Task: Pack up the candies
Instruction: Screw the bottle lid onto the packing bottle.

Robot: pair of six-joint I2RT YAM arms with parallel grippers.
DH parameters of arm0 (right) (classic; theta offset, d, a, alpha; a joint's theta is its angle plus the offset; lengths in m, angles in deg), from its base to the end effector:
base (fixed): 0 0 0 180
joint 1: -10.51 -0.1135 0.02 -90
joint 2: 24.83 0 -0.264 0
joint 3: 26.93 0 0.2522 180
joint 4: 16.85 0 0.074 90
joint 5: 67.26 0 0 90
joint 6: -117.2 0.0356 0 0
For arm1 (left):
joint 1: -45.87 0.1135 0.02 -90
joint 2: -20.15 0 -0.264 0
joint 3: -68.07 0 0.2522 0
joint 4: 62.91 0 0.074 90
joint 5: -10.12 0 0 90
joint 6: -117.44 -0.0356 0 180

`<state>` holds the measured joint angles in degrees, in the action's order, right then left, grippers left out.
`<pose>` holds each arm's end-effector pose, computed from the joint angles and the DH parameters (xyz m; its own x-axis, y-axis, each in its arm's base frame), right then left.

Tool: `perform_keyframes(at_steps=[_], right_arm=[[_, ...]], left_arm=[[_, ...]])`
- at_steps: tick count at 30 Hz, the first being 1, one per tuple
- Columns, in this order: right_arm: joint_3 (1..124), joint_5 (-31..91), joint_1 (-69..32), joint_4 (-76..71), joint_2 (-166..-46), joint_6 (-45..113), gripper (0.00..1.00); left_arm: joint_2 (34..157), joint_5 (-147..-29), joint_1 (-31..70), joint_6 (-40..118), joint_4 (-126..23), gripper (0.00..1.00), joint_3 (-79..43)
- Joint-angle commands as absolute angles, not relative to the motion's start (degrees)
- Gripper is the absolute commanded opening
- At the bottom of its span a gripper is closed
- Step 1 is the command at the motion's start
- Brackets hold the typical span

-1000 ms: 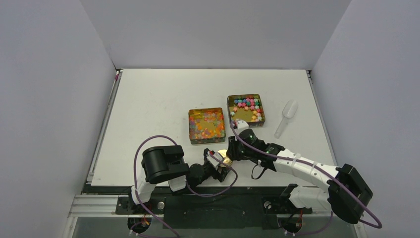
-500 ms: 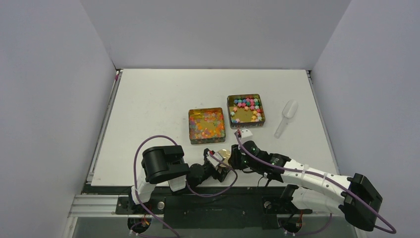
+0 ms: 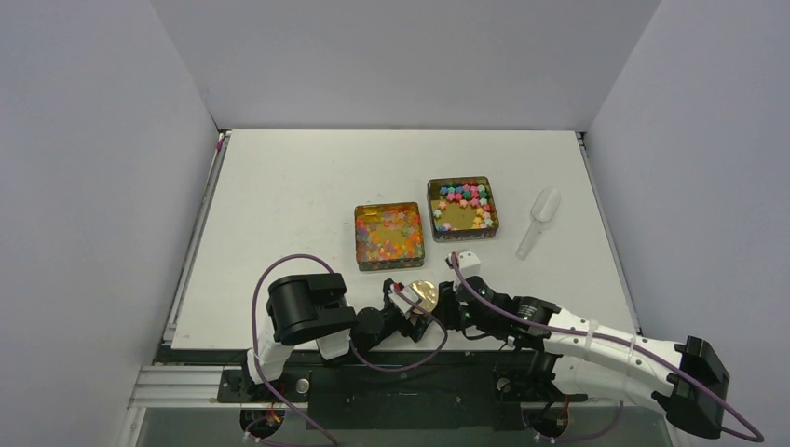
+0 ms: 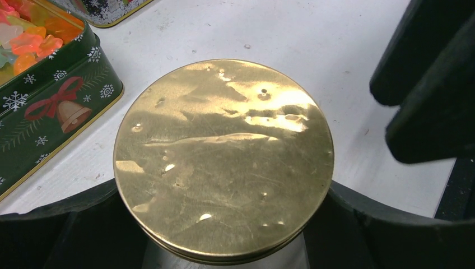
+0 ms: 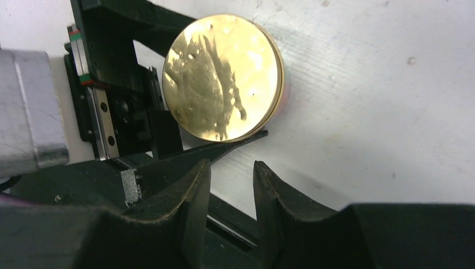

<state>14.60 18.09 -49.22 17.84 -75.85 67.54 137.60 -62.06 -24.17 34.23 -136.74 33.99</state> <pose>0.0938 0.1550 0.2008 -0.8060 -0.1010 -0.5832 -0.4064 0.8108 0.4212 0.1049 -0.2568 0.0794 -0.1498 0.0827 -0.9852 0.7796 0.6228 -0.0662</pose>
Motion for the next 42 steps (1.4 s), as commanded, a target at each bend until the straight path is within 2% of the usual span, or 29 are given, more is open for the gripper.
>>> perform_keyframes(at_steps=[1,14,23,42], right_arm=[[20.39,11.58,-49.08,21.96,-75.08,65.2,0.31],[28.8,19.93,-38.3,15.3,-87.32,57.34,0.29],[30.69,26.35,-35.22,10.91,-96.34,55.05,0.27],[22.93,30.01,-34.71,7.06,-97.28,55.9,0.26]], left_arm=[[141.11,-62.92,-24.35,35.88,-143.63,0.3,34.53],[141.7,-63.09,-24.35,35.55,-143.63,0.3,34.27],[141.65,-63.16,-24.35,35.44,-143.63,0.31,34.43],[141.75,-63.45,-24.35,35.52,-143.62,0.3,34.26]])
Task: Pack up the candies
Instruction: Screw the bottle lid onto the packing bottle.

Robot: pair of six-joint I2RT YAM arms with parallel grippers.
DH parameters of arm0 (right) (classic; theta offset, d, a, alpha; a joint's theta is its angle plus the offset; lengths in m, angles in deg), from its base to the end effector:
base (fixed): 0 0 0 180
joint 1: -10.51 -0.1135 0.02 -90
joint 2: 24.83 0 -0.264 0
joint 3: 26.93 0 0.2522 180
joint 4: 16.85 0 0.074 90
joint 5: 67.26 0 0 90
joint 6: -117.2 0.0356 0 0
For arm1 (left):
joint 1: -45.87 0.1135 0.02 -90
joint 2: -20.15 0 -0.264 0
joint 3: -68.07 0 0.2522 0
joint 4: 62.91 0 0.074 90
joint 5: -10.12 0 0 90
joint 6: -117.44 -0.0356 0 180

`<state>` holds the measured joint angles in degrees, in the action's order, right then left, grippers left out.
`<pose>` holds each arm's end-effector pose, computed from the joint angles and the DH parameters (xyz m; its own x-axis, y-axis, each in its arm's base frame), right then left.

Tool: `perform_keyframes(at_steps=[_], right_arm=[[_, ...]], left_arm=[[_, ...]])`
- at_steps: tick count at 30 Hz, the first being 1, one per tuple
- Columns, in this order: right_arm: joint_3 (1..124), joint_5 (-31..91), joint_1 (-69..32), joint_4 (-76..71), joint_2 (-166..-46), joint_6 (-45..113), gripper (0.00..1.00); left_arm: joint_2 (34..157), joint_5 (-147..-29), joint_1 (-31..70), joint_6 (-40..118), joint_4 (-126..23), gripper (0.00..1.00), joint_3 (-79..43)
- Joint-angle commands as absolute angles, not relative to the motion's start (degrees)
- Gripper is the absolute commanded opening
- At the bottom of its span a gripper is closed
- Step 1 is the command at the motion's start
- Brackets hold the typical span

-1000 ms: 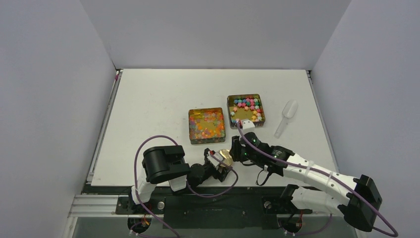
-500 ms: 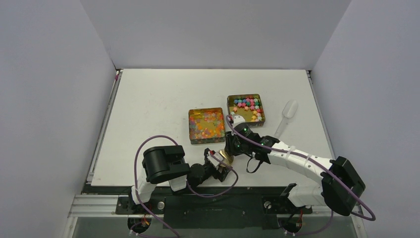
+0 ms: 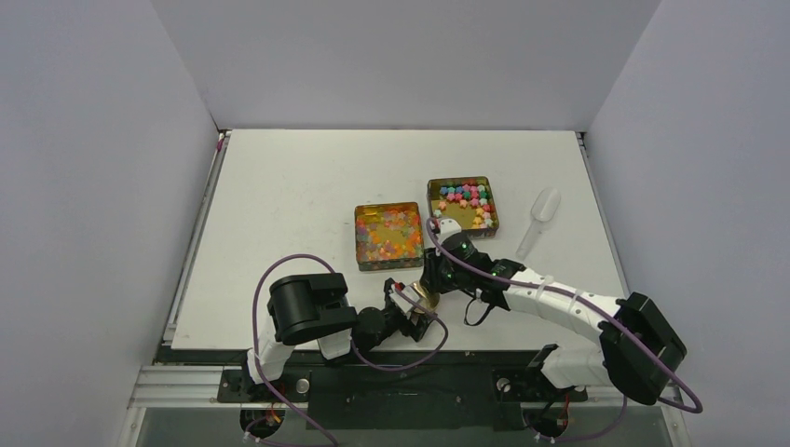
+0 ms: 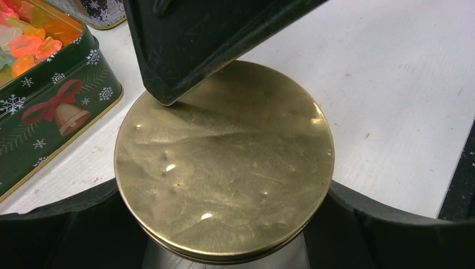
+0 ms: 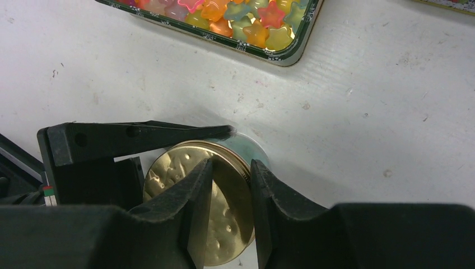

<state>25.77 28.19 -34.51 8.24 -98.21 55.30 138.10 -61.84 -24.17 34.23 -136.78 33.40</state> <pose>0.1791 0.1840 0.1990 -0.8005 -0.1377 -0.5833 -0.4239 0.8181 0.3886 0.1058 -0.2591 0.0786 -0.1488 0.0803 -0.9856 0.7773 0.6256 -0.0664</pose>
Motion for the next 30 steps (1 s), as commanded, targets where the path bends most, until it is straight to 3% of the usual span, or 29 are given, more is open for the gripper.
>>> perform_keyframes(at_steps=[1,30], right_arm=[[22.5,29.97,-34.73,7.01,-96.87,56.05,0.26],[11.73,23.47,-48.12,12.18,-75.58,69.45,0.27]], left_arm=[[141.73,-63.45,-24.35,35.53,-143.58,0.31,34.26],[141.61,-62.91,-24.35,35.54,-143.54,0.31,34.36]])
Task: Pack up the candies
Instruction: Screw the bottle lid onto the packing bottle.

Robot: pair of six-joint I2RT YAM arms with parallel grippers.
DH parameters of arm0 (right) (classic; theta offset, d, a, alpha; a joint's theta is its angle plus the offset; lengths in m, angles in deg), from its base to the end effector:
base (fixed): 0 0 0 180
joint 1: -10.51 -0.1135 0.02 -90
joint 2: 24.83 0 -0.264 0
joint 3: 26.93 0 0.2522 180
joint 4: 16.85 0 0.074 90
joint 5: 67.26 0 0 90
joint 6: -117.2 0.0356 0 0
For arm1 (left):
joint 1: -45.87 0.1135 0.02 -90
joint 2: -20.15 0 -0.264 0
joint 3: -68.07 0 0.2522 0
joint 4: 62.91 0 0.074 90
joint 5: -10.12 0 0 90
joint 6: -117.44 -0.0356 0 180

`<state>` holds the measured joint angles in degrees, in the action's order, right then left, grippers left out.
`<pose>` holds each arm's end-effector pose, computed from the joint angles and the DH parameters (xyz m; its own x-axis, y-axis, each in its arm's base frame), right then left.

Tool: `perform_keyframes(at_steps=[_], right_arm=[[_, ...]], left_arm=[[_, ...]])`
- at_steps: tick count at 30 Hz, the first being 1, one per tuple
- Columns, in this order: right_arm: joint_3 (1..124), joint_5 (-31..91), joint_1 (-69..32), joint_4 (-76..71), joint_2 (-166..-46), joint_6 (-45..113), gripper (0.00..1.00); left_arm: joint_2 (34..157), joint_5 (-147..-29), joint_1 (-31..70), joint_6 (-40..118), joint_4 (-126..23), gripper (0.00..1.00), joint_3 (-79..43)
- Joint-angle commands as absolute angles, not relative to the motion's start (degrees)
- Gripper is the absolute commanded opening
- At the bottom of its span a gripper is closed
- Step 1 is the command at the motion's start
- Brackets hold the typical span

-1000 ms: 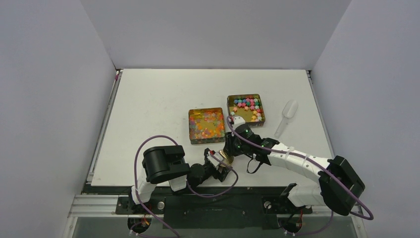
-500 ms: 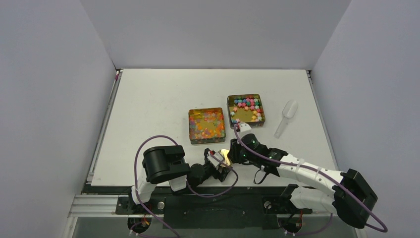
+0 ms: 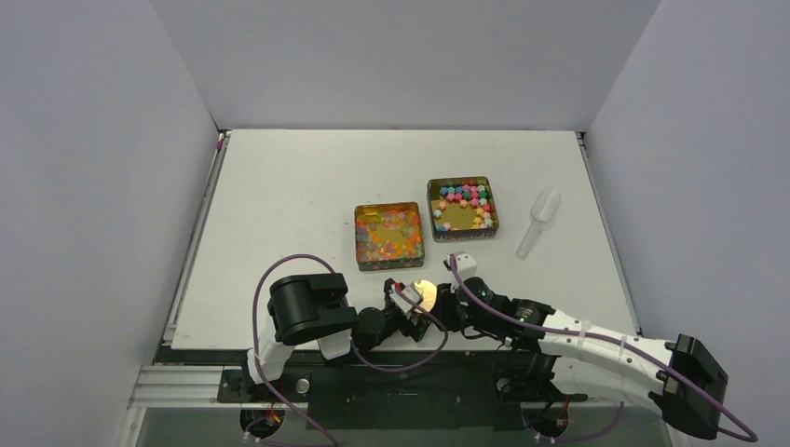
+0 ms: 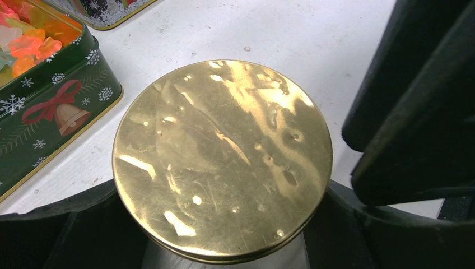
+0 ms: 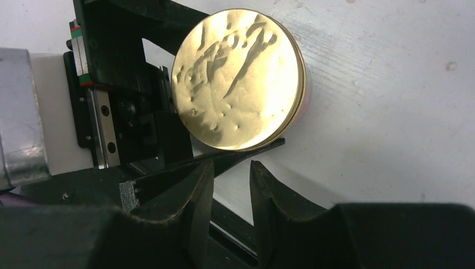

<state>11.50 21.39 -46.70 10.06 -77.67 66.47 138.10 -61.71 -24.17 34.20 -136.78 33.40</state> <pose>0.1020 0.1568 0.1888 -0.8027 -0.0776 -0.5913 -0.4169 0.7820 0.4633 0.1059 -0.2590 0.0786 -0.1482 0.0804 -0.9857 0.7760 0.6273 -0.0655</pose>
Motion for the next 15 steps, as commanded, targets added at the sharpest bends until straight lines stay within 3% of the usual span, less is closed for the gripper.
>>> perform_keyframes(at_steps=[1,8,15], right_arm=[[12.11,23.05,-48.2,12.76,-74.78,69.3,0.28],[19.09,13.52,-47.45,20.88,-74.32,65.39,0.31],[25.85,14.81,-42.21,21.51,-79.43,60.17,0.31]], left_arm=[[141.57,-62.98,-24.35,35.53,-143.54,0.31,34.35],[141.5,-63.14,-24.35,35.61,-143.55,0.31,34.34],[141.53,-63.26,-24.35,35.61,-143.54,0.31,34.36]])
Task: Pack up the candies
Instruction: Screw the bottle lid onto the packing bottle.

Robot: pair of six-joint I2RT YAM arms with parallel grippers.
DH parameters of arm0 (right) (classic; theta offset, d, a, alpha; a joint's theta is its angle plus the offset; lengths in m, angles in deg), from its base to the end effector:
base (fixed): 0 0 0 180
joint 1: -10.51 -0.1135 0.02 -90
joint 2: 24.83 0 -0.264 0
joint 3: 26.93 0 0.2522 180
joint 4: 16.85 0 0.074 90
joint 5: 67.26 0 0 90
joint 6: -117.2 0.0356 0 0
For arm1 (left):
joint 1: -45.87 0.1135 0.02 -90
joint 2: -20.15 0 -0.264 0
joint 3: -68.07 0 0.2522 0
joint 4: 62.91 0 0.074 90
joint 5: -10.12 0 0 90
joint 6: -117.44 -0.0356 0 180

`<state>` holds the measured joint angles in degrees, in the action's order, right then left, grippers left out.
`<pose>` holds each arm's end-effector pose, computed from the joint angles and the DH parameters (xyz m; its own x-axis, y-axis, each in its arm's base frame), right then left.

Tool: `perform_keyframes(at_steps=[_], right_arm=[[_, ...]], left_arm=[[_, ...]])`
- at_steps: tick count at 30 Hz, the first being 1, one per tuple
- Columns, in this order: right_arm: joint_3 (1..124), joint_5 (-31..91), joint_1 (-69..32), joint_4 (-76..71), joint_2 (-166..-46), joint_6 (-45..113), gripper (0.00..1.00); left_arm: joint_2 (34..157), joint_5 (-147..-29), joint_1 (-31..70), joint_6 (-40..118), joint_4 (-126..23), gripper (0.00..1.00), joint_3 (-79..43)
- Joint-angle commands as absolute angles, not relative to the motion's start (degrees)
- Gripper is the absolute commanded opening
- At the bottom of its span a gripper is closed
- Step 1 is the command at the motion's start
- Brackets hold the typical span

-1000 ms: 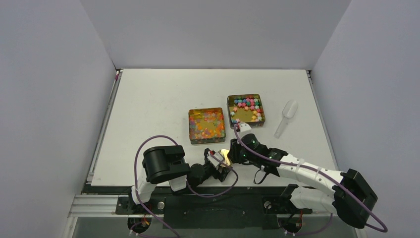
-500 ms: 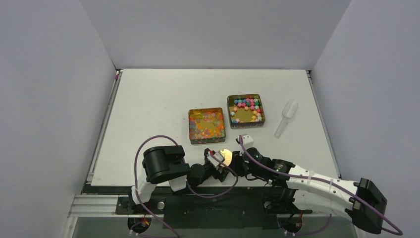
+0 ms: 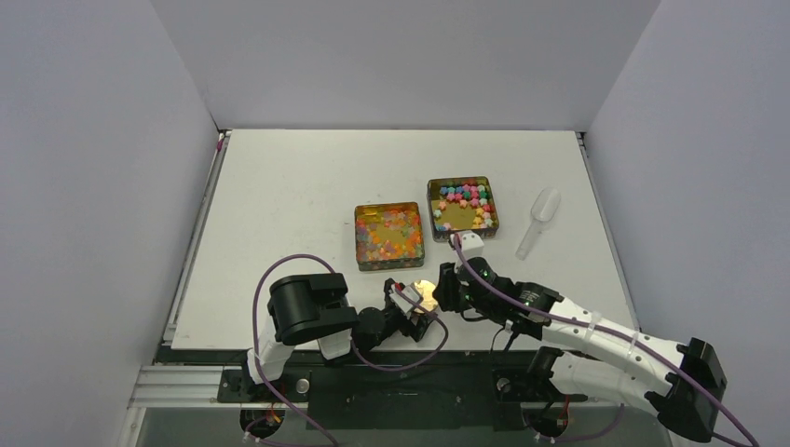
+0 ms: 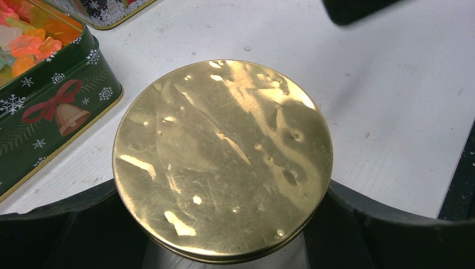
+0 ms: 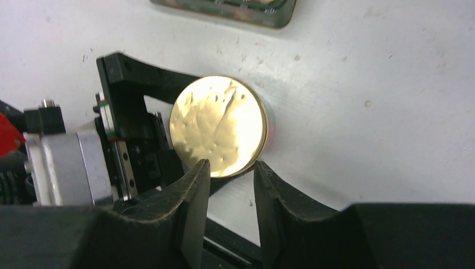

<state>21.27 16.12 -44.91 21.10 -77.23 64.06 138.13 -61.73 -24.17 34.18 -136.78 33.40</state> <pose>0.1121 0.1554 0.2308 -0.7662 -0.0617 -0.6396 -0.3871 0.8388 0.3828 0.1059 -0.2590 0.0785 -0.1481 0.0811 -0.9856 0.7762 0.6271 -0.0650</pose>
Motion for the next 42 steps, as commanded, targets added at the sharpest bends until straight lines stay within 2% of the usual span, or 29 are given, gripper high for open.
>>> perform_keyframes(at_steps=[1,19,28,42], right_arm=[[26.34,15.61,-40.95,21.34,-80.4,59.11,0.31],[30.31,30.42,-33.48,12.17,-98.47,52.11,0.26],[28.66,31.78,-32.9,9.77,-99.84,52.04,0.26],[22.34,33.89,-32.89,8.69,-96.67,53.07,0.18]], left_arm=[[141.55,-63.27,-24.35,35.57,-143.54,0.31,34.36],[142.12,-63.4,-24.35,35.53,-143.61,0.31,34.14],[142.34,-63.61,-24.35,35.44,-143.54,0.31,33.88],[142.0,-63.12,-24.35,35.35,-143.54,0.31,34.18]])
